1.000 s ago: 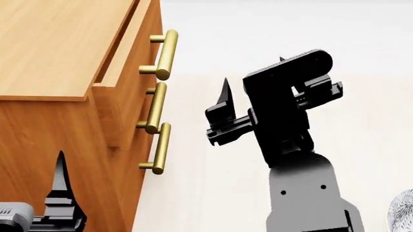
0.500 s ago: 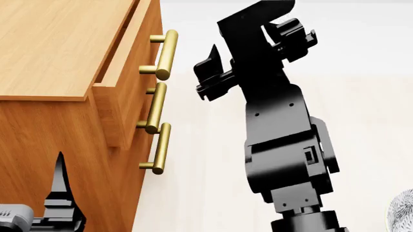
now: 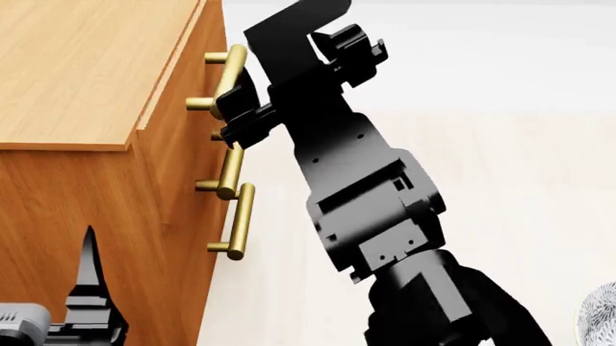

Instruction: Close the top drawer of the cabinet and put the bowl on top of it.

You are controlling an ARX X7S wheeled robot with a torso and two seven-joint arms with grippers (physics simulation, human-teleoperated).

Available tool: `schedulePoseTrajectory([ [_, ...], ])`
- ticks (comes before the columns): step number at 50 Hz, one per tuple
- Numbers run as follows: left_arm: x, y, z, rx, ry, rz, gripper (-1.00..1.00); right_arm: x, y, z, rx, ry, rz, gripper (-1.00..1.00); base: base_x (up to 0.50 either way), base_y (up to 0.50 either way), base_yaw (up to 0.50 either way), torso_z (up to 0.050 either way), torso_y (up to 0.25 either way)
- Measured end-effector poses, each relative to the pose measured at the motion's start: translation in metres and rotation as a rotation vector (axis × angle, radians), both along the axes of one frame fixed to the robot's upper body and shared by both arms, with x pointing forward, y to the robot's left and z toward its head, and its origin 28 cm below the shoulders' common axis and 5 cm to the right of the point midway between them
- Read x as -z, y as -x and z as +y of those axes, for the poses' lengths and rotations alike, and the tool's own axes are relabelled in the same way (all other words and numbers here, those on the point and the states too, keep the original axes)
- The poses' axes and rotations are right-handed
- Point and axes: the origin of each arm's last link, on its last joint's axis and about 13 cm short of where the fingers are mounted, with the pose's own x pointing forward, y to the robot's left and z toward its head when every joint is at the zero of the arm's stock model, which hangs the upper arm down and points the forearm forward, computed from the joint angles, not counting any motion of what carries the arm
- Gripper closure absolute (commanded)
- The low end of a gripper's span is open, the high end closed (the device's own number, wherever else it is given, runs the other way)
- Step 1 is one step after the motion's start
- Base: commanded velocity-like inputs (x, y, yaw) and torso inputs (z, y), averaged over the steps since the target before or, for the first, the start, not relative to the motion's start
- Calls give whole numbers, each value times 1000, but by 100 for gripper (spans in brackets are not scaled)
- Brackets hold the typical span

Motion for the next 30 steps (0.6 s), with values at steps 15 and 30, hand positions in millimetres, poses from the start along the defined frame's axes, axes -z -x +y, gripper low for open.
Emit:
schedulePoseTrajectory([
  [15,0,-1,1,-4,3,1,-100,7,3,10,-10,-33,-3,-100,0,0,0,0,0],
  [30,0,-1,2,-9,4,2,-100,-1,10,7,-27,15,-15,-100,0,0,0,0,0],
])
